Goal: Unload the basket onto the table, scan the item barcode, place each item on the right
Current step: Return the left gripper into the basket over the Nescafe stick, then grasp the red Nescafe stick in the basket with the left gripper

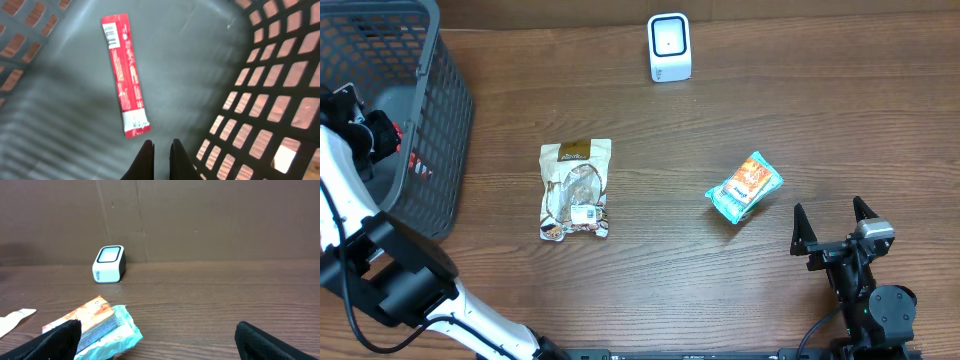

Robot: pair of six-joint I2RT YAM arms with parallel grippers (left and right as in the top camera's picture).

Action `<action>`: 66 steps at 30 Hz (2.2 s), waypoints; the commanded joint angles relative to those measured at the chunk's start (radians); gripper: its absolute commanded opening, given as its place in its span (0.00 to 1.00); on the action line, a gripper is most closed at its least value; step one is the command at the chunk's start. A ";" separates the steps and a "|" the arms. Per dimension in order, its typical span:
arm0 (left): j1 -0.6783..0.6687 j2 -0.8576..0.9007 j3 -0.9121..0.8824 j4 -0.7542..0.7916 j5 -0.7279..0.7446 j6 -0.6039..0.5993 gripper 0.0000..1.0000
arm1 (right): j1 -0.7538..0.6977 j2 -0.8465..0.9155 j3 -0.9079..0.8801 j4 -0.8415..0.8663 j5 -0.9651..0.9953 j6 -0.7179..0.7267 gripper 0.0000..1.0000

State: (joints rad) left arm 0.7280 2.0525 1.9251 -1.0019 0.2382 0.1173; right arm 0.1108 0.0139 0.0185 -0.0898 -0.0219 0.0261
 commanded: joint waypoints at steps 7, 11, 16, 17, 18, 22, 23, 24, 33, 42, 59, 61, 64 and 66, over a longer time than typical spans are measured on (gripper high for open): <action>0.119 0.082 0.008 0.050 0.339 0.040 0.04 | -0.006 -0.010 -0.010 0.006 0.001 -0.001 1.00; 0.127 0.085 0.008 0.057 0.339 0.040 0.07 | -0.006 -0.010 -0.010 0.006 0.001 -0.001 1.00; 0.122 0.085 0.008 0.058 0.250 -0.032 0.09 | -0.006 -0.010 -0.010 0.006 0.001 -0.001 1.00; 0.118 0.085 0.010 0.058 0.220 -0.061 0.07 | -0.006 -0.010 -0.010 0.006 0.001 -0.001 1.00; 0.113 0.085 0.011 0.057 0.187 -0.089 0.05 | -0.006 -0.010 -0.010 0.006 0.001 -0.001 1.00; 0.077 0.085 0.035 0.032 -0.002 -0.189 0.04 | -0.006 -0.010 -0.010 0.006 0.001 -0.001 1.00; 0.062 0.085 0.045 0.026 -0.058 -0.201 0.04 | -0.006 -0.010 -0.010 0.006 0.001 -0.001 1.00; 0.047 0.085 0.050 0.024 -0.098 -0.205 0.04 | -0.006 -0.010 -0.010 0.006 0.001 -0.001 1.00; -0.069 0.090 0.035 0.141 -0.354 -0.231 0.67 | -0.006 -0.010 -0.010 0.006 0.001 -0.001 1.00; -0.080 0.201 0.035 0.232 -0.350 -0.336 0.69 | -0.006 -0.010 -0.010 0.006 0.001 -0.001 1.00; -0.081 0.399 0.037 0.231 -0.341 -0.307 0.04 | -0.006 -0.010 -0.010 0.006 0.001 -0.001 1.00; -0.080 0.378 0.042 0.233 -0.342 -0.312 0.04 | -0.006 -0.010 -0.010 0.006 0.001 -0.001 1.00; -0.080 0.349 0.063 0.225 -0.351 -0.390 0.04 | -0.006 -0.010 -0.010 0.006 0.001 -0.001 1.00; -0.080 0.323 0.075 0.204 -0.350 -0.421 0.04 | -0.006 -0.010 -0.010 0.006 0.001 -0.001 1.00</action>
State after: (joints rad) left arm 0.6430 2.3848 1.9965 -0.7593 -0.0998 -0.2348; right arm 0.1108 0.0139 0.0185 -0.0895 -0.0216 0.0261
